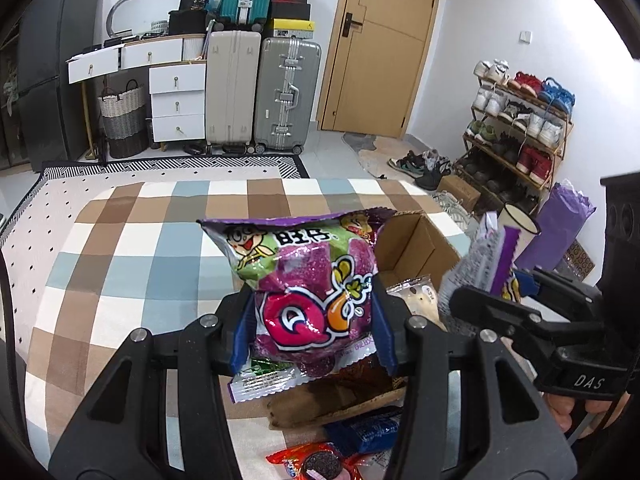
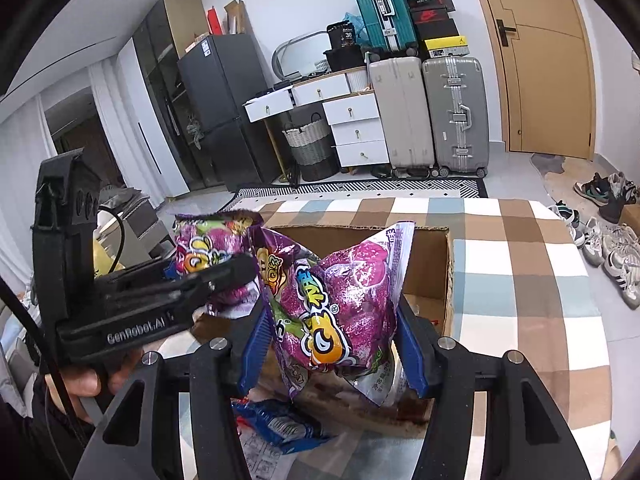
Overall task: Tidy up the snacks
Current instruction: 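Carry both purple bags over the SF box, lower them in, open both tools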
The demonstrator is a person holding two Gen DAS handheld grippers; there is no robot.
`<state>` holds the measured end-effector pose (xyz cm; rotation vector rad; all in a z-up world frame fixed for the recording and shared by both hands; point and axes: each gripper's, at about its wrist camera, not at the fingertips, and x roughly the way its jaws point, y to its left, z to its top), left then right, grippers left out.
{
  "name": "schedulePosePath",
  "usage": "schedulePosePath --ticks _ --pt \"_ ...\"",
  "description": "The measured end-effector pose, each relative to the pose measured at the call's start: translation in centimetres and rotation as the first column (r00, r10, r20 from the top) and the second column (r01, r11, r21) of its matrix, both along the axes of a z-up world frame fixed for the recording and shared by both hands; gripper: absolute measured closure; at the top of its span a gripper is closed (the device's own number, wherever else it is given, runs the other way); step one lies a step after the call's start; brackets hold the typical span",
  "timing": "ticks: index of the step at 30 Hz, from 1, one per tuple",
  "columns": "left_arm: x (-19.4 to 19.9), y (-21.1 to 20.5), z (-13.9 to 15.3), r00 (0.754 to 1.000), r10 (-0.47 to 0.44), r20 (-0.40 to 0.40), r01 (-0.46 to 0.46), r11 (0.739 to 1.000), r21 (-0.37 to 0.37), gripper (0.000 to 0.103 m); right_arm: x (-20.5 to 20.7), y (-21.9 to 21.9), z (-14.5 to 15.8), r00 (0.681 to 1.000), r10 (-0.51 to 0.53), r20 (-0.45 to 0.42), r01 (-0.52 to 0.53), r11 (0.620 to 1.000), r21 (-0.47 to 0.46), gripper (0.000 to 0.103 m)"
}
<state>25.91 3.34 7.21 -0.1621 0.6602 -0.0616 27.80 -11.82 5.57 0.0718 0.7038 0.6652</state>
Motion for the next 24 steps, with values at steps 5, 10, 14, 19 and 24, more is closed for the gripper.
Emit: schedulePosePath --ticks 5,10,14,19,24 --pt "1.6 -0.4 -1.0 1.0 -0.003 -0.022 0.003 1.0 0.02 0.057 1.5 0.6 -0.6 1.0 -0.016 -0.017 0.016 1.0 -0.005 0.046" --pt "3.2 0.1 -2.2 0.999 -0.001 -0.052 0.001 1.0 0.0 0.057 2.8 1.2 -1.7 0.998 -0.036 -0.05 0.036 0.999 -0.006 0.046" --pt "4.3 0.2 -2.8 0.999 -0.009 -0.051 0.01 1.0 0.005 0.057 3.2 1.6 -2.1 0.998 -0.044 -0.041 0.043 0.999 -0.027 0.046" --pt "4.8 0.5 -3.6 0.998 -0.017 -0.06 0.017 1.0 0.003 0.056 3.9 1.4 -2.3 0.997 -0.06 -0.046 0.059 0.998 -0.033 0.045" --pt "5.7 0.3 -4.0 0.998 -0.015 -0.057 0.016 1.0 0.02 0.056 4.6 1.3 -2.6 0.997 -0.06 -0.054 0.057 0.997 -0.051 0.045"
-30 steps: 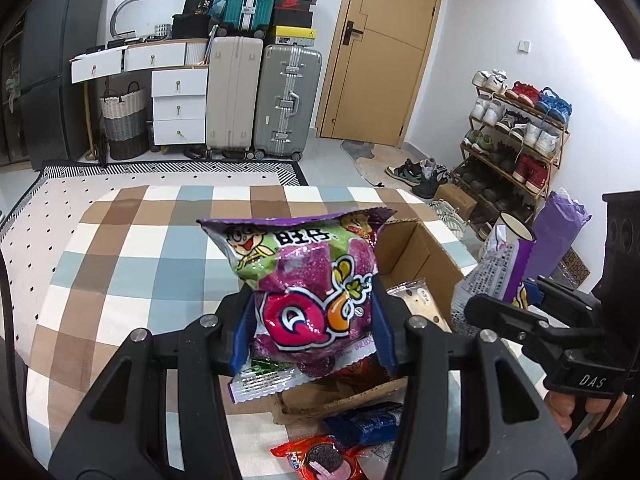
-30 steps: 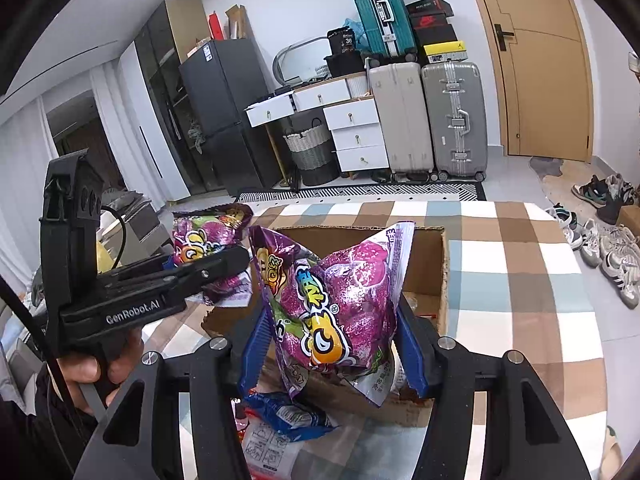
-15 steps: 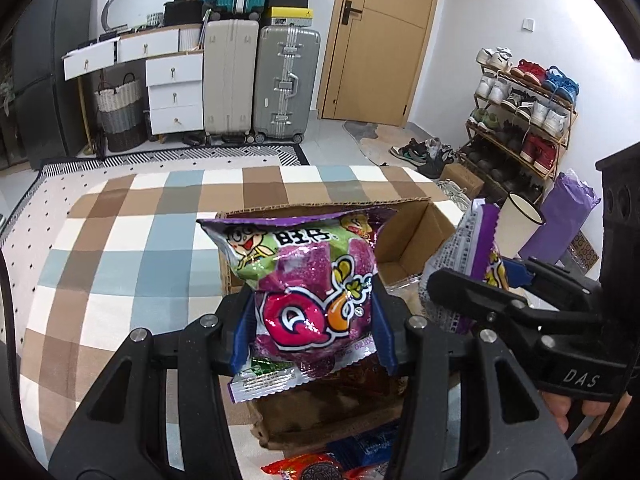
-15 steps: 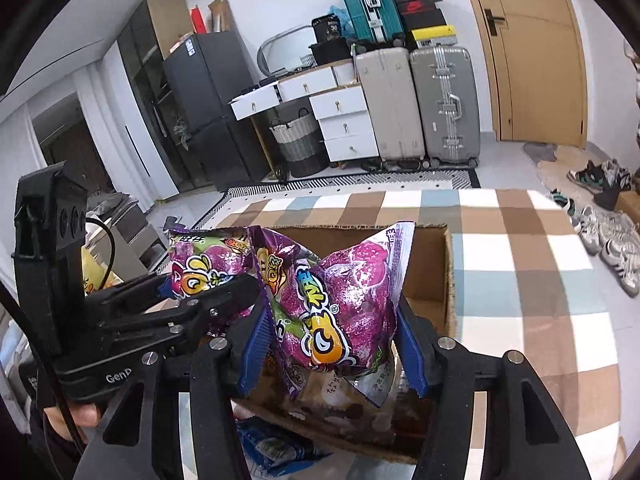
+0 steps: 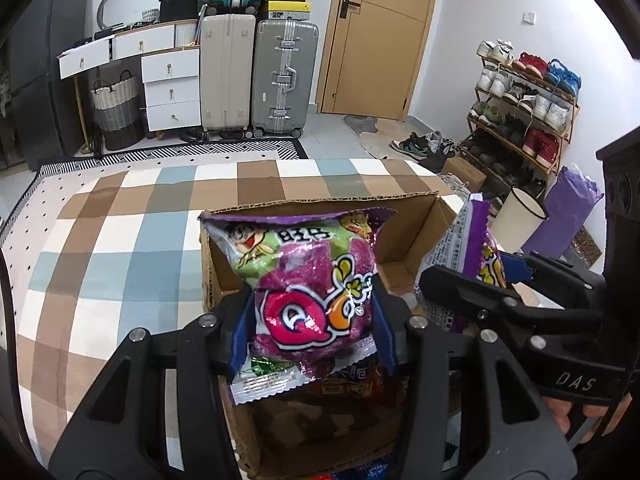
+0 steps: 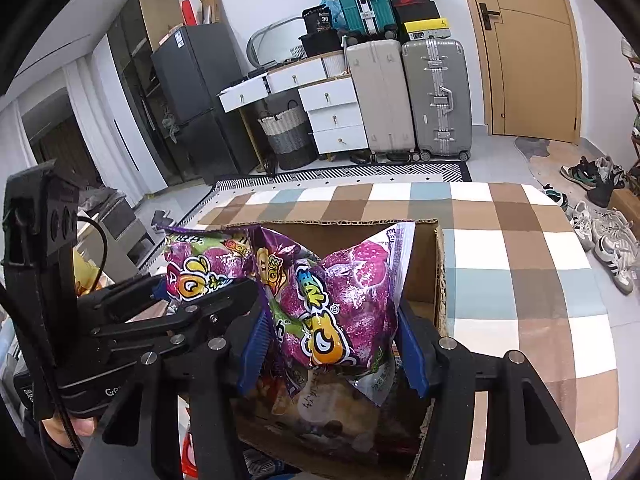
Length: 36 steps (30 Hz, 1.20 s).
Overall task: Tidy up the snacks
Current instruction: 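Carry both purple bags over the SF box, lower them in, open both tools, then move both open tools back to the remaining snacks beside the box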
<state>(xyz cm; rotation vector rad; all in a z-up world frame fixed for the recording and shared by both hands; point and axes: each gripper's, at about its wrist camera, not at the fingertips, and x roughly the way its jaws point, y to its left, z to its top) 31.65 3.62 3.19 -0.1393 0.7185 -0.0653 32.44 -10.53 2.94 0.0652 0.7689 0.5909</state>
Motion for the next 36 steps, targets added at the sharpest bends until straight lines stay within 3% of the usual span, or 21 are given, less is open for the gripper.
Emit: schedulePosePath --ticks 8,11,13,17,21,36 --pt "0.3 0.5 0.0 1.0 0.013 -0.007 -0.013 0.999 -0.031 0.052 -0.2 -0.2 0.2 0.999 -0.001 0.033 0.002 1.0 -0.024 0.039" --pt "-0.4 0.8 0.2 1.0 0.02 -0.003 -0.02 0.999 -0.042 0.041 -0.7 -0.5 0.7 0.999 0.002 0.053 -0.001 1.0 -0.019 0.029" --pt "-0.9 1.0 0.6 1.0 0.005 -0.001 -0.006 0.998 -0.06 0.031 -1.4 -1.0 1.4 0.996 -0.008 0.088 0.008 1.0 0.003 0.016" --pt "-1.9 1.0 1.3 1.0 -0.003 0.006 0.003 0.998 -0.064 0.023 -2.4 -1.6 2.5 0.994 -0.009 0.11 0.008 1.0 0.007 0.015" --pt "-3.5 1.3 2.0 0.999 0.039 0.031 -0.038 0.998 -0.044 0.001 -3.4 -2.1 3.2 0.993 -0.004 0.119 0.003 1.0 0.013 0.002" --pt "-12.1 3.5 3.9 0.991 0.111 0.078 -0.11 0.994 -0.019 0.001 -8.3 -3.9 4.2 0.992 -0.025 0.125 0.028 0.999 -0.016 0.0"
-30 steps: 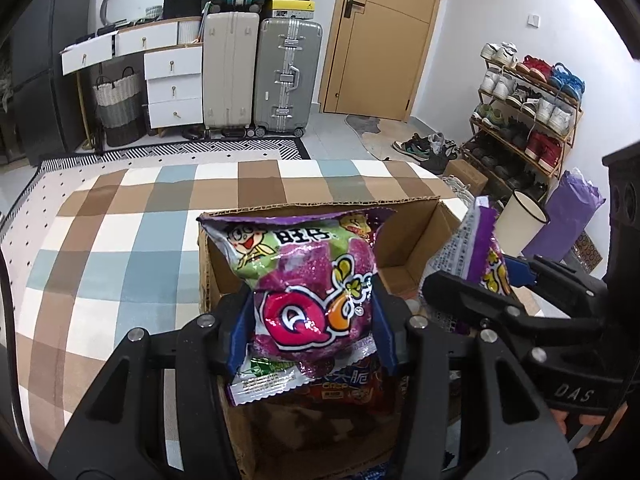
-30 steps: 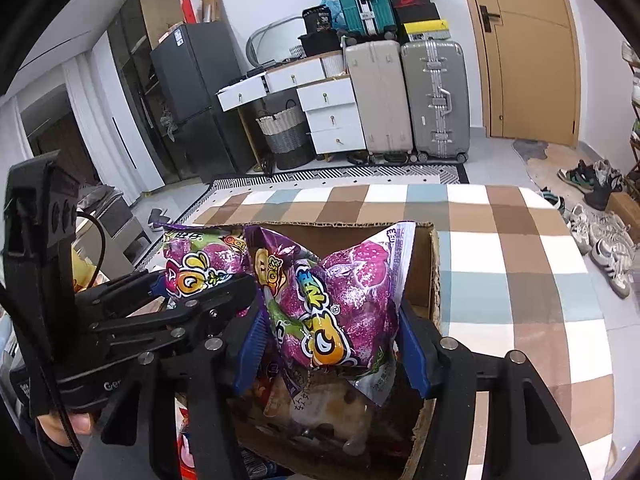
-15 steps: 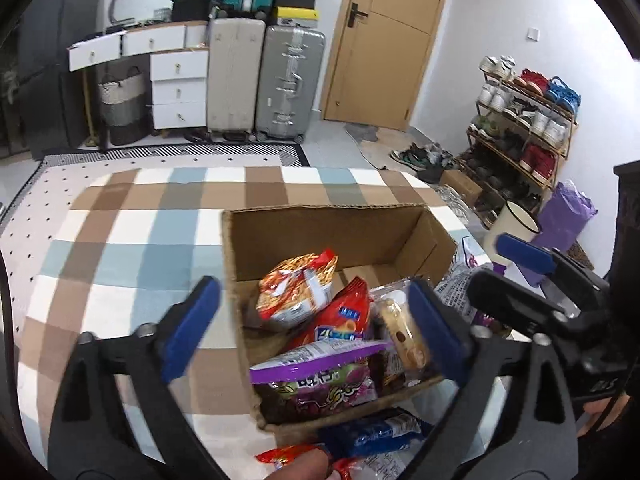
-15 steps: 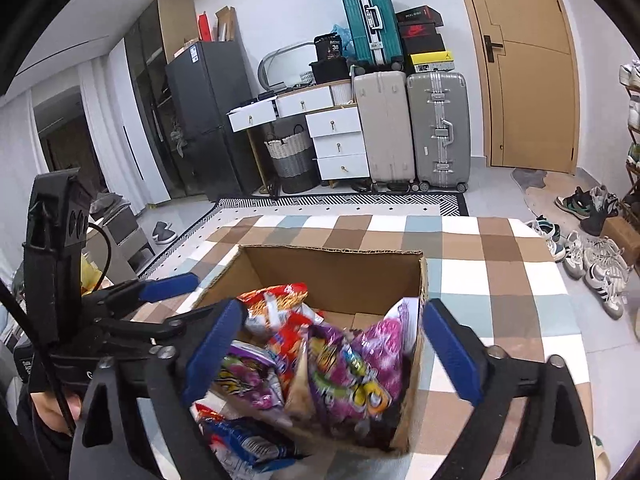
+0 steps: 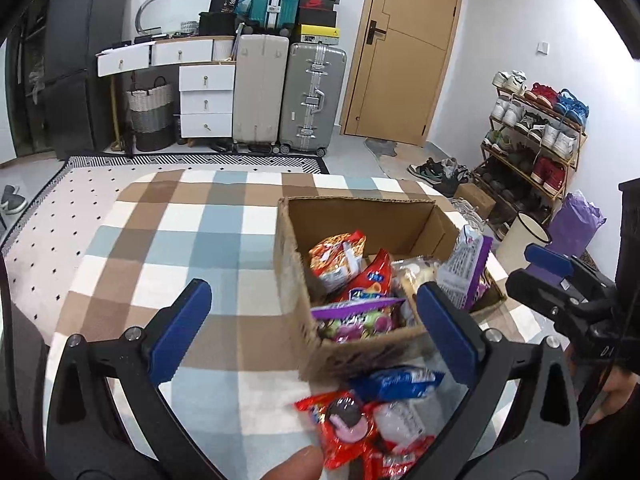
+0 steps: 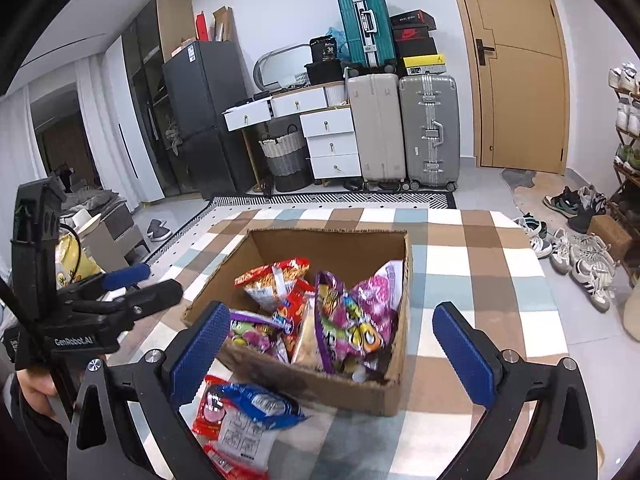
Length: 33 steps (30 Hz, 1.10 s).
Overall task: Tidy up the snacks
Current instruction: 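Move both open tools back to the remaining snacks beside the box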
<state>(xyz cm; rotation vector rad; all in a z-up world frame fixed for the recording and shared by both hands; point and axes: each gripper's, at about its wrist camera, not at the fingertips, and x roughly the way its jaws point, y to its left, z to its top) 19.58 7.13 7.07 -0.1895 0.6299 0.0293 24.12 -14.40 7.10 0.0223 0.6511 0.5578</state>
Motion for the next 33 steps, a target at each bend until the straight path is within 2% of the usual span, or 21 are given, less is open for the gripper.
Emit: schedulePosePath --ticks 6,15,26,33 --pt "-2.9 0.4 -0.1 1.0 0.014 -0.008 -0.014 1.0 0.019 0.001 -1.7 -0.1 -0.2 1.0 -0.009 -0.004 0.009 1.0 -0.011 0.0" --pt "-5.3 0.5 -1.4 0.999 0.013 -0.04 -0.012 0.999 0.036 0.001 -3.2 -0.6 -1.3 0.999 -0.015 -0.044 0.014 0.999 -0.035 0.0" --pt "-6.1 0.2 -4.0 0.994 0.005 -0.111 -0.003 1.0 0.023 0.001 -4.9 -1.0 -4.3 0.991 -0.023 -0.134 0.016 0.998 -0.06 0.0" --pt "-7.0 -0.4 -6.8 0.985 -0.01 -0.172 0.013 1.0 0.017 0.001 -5.5 -1.4 -6.1 0.98 -0.012 -0.199 0.001 0.998 -0.059 0.0"
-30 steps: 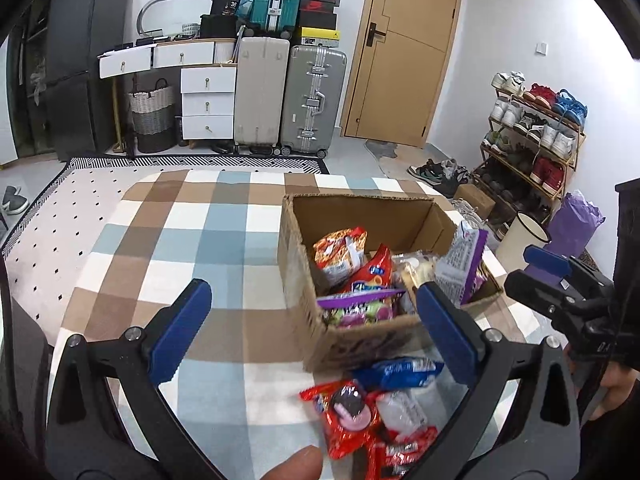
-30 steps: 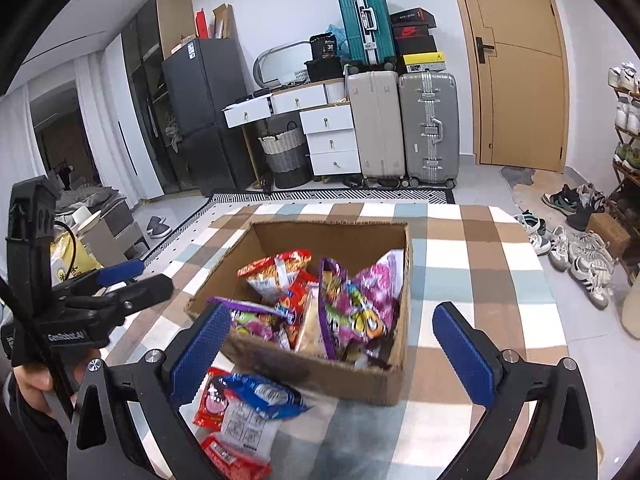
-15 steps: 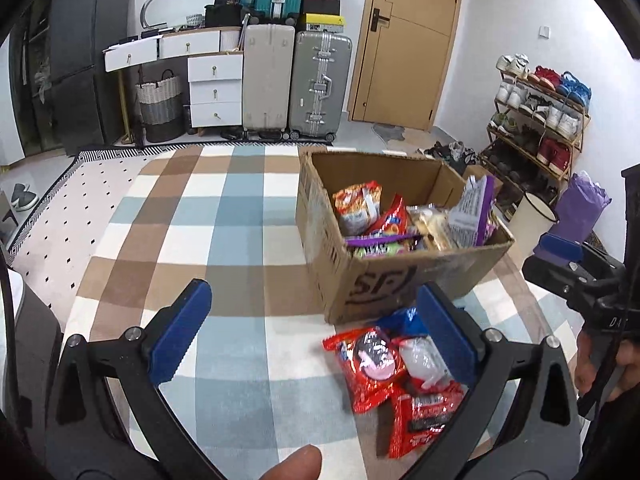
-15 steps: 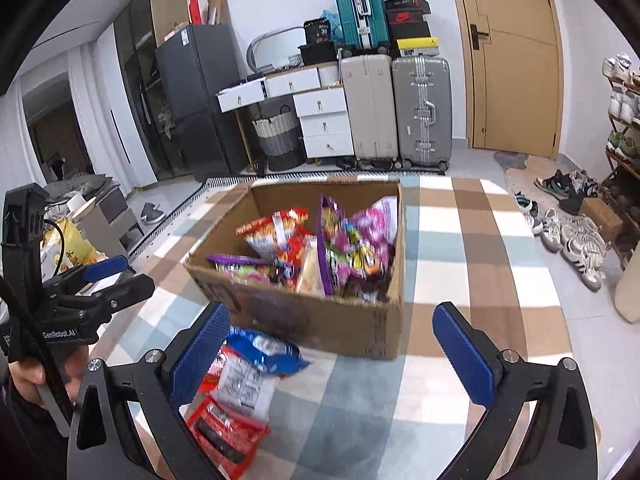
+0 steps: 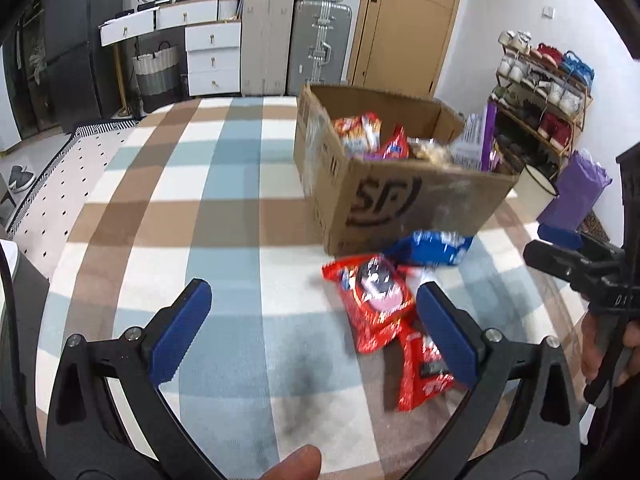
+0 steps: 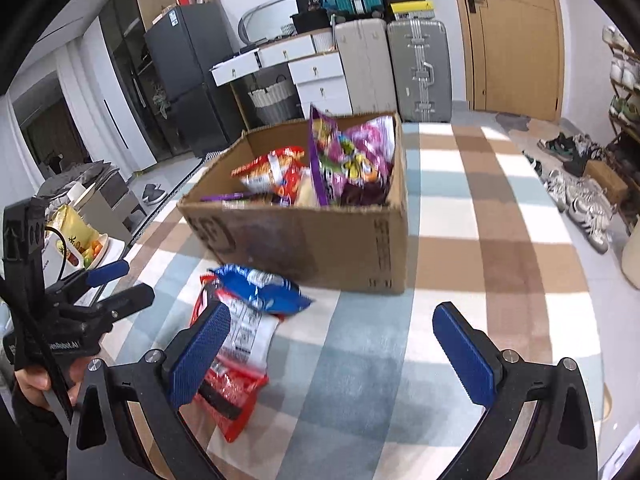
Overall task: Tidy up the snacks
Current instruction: 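Move both open tools back to the remaining snacks beside the box, then grasp the red Oreo pack with the left tool while the right tool grasps the white bread bag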
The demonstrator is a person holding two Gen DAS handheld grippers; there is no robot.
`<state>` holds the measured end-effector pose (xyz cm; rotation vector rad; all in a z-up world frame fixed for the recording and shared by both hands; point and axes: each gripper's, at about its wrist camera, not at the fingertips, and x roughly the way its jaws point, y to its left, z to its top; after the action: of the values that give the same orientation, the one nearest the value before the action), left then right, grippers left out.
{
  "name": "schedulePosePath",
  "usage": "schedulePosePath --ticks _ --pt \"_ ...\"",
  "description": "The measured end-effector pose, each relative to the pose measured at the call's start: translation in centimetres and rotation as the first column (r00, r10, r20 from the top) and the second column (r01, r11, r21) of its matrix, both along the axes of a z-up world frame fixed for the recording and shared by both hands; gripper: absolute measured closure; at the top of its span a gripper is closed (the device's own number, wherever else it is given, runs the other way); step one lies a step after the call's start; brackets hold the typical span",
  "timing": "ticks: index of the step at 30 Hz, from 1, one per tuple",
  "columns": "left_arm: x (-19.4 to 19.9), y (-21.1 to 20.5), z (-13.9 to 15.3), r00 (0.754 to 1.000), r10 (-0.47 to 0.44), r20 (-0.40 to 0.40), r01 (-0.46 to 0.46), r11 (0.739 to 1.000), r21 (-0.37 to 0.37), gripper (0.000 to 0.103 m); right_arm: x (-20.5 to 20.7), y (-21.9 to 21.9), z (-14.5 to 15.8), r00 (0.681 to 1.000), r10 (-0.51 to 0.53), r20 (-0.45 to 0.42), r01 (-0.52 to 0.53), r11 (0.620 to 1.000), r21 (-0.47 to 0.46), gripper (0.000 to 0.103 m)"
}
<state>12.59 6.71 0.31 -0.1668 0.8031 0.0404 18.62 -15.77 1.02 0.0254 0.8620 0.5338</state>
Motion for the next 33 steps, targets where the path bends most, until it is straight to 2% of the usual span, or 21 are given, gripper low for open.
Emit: schedulePosePath --ticks 11,16,19,27,33 --pt "0.2 0.0 -3.0 0.998 -0.002 -0.07 -0.001 0.999 -0.035 0.001 -0.2 1.6 -3.2 0.995 0.04 -0.096 -0.038 0.999 0.02 0.0" --pt "0.5 0.1 -4.1 0.996 0.0 -0.091 -0.004 0.999 -0.046 0.001 0.0 3.2 -4.7 0.979 0.109 -0.17 -0.097 0.993 0.073 0.0" --pt "0.9 0.4 -4.6 0.995 0.005 -0.102 -0.011 0.998 -0.056 0.001 -0.1 4.3 -5.2 0.973 0.135 -0.186 -0.122 0.99 0.077 0.001" --pt "1.6 1.1 -5.3 0.993 0.019 -0.115 -0.028 0.997 -0.076 0.001 0.6 6.8 -6.0 0.968 0.161 -0.19 -0.149 0.986 0.078 0.001" --pt "1.8 1.5 -5.5 0.992 0.029 -0.121 -0.039 0.996 -0.08 0.001 0.9 8.1 -6.1 0.979 0.133 -0.155 -0.133 0.991 0.009 0.004"
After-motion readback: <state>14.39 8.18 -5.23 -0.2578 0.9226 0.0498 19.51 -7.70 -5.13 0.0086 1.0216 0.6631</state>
